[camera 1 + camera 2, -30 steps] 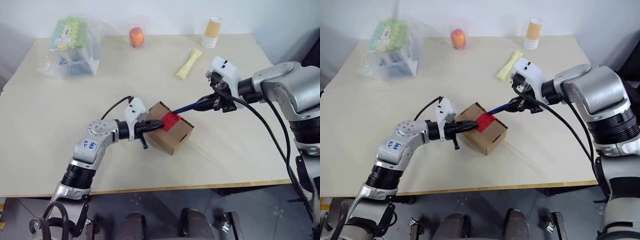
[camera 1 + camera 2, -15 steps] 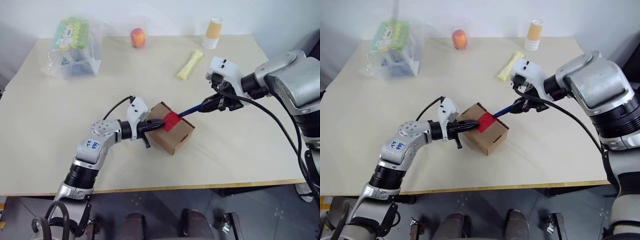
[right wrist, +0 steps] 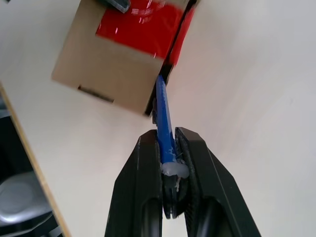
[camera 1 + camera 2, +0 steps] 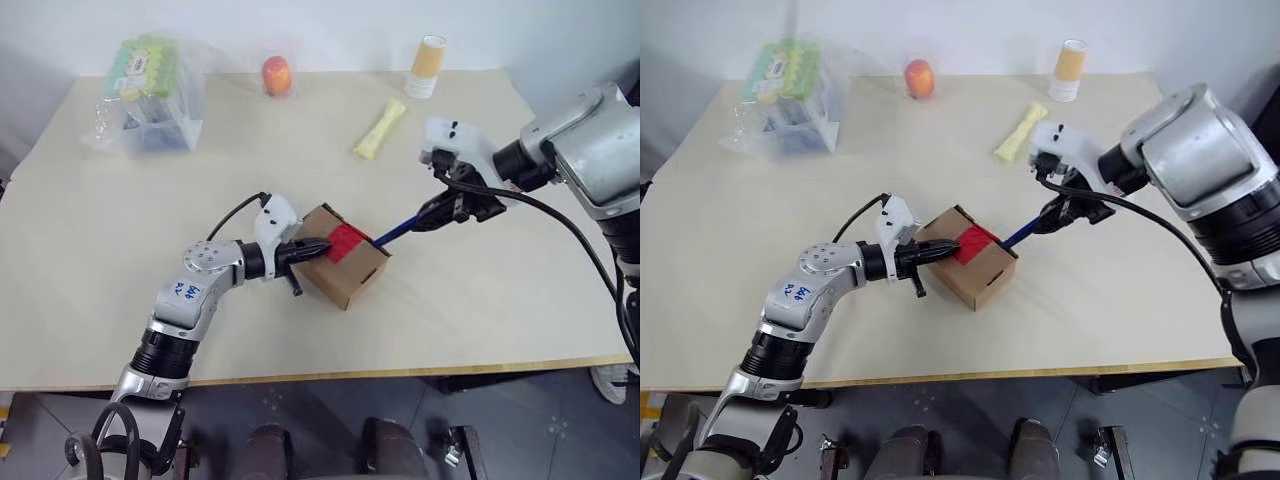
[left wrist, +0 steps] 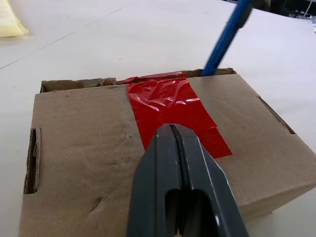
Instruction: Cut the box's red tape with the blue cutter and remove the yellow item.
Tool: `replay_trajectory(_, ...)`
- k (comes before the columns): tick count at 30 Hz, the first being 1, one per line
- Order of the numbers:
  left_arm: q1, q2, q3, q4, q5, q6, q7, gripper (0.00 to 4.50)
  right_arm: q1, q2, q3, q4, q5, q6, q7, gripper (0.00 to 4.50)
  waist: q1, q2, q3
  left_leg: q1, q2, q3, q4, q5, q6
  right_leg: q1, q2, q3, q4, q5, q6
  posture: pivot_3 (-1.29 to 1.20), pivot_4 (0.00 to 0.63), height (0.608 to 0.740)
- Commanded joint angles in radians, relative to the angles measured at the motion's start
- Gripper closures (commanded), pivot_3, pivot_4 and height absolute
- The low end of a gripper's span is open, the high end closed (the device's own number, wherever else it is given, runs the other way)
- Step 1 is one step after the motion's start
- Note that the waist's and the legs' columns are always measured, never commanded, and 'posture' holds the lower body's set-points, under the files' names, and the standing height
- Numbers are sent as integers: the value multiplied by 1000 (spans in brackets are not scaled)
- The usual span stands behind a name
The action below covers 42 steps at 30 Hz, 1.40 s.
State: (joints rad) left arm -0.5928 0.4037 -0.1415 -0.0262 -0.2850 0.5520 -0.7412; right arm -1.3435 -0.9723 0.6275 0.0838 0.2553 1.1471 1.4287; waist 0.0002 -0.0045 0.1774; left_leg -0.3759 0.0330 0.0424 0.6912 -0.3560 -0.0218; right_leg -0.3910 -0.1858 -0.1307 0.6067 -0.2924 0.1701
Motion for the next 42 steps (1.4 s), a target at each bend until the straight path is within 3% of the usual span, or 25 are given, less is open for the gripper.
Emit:
replay_trajectory(1, 32, 10, -25, 27, 30, 7, 0, 4500, 4, -39, -100, -19, 35, 17, 25, 4339, 0, 0, 0, 0, 0, 0, 0, 0, 0, 0, 0, 0, 0, 0, 0, 0, 150, 740)
replay_trajectory(7, 1, -16, 100, 5, -84, -144, -73, 4500, 116, -84, -366, 8, 94, -30, -54, 4339, 2, -1, 0, -2, 0, 0, 1, 0, 0, -1, 0, 0, -1, 0, 0, 0, 150, 740)
replay_trajectory(11, -15, 63, 249, -10, -201, -125, -136, 4500, 374, -118, -629, 37, 107, -294, -124, 4339, 1, -2, 1, -3, 0, 0, 0, 0, 0, -1, 0, -1, -1, 0, 0, 0, 150, 740)
replay_trajectory(15, 61, 210, 331, 3, -226, -77, -193, 4500, 567, 12, -870, 99, 136, -431, -330, 4339, -10, -1, 1, -2, 0, 2, -1, 0, 0, -2, 0, 0, -1, 0, 0, 0, 150, 740)
replay_trajectory(17, 135, 271, 351, 0, -220, -70, -224, 4500, 648, 79, -920, 146, 101, -544, -436, 4339, -20, -1, 0, 3, 0, 4, -5, 0, 0, -1, 0, 1, 0, 0, 0, 0, 150, 740)
replay_trajectory(22, 281, 291, 348, -59, -205, -72, -196, 4500, 728, 175, -910, 279, 25, -699, -594, 4339, -27, 0, 1, 4, 0, 6, -8, 0, 0, -1, -1, 2, -1, 0, 0, 0, 150, 740)
replay_trajectory(26, 359, 233, 304, -136, -184, -60, -114, 4500, 767, 233, -868, 424, -45, -882, -651, 3127, -24, 0, 1, 5, 0, 6, -8, 0, 0, -1, -1, 2, -1, 0, 0, 0, 150, 740)
replay_trajectory(30, 389, 200, 261, -197, -173, -41, -74, 4500, 778, 219, -877, 467, -43, -983, -620, 1805, -27, 0, 1, 5, 0, 6, -7, 0, 0, -1, -1, 3, -1, 0, 0, 0, 150, 740)
replay_trajectory(35, 405, 201, 238, -220, -165, -25, -44, 4500, 905, 139, -858, 194, 84, -916, -365, 99, -25, 1, 0, 5, 0, 6, -8, 0, 0, -1, 0, 3, -2, 0, 0, 0, 150, 740)
replay_trajectory(38, 394, 193, 224, -212, -157, -20, -26, 4500, 903, 144, -821, -20, 190, -760, -327, 39, -29, 1, 0, 6, 0, 7, -7, 0, 0, 0, 0, 3, -2, 0, 0, 0, 150, 740)
replay_trajectory(40, 379, 182, 211, -196, -145, -19, -11, 4500, 854, 204, -792, -57, 184, -760, -382, 468, -30, 1, 0, 7, 1, 8, -7, 0, 0, 0, 0, 5, -1, 0, 0, 0, 150, 740)
replay_trajectory(42, 347, 163, 189, -175, -126, -22, 14, 4500, 806, 274, -733, -11, 91, -885, -438, 1007, -26, 0, 0, 7, 1, 8, -5, 0, 0, 0, 0, 5, -1, 0, -1, 0, 150, 740)
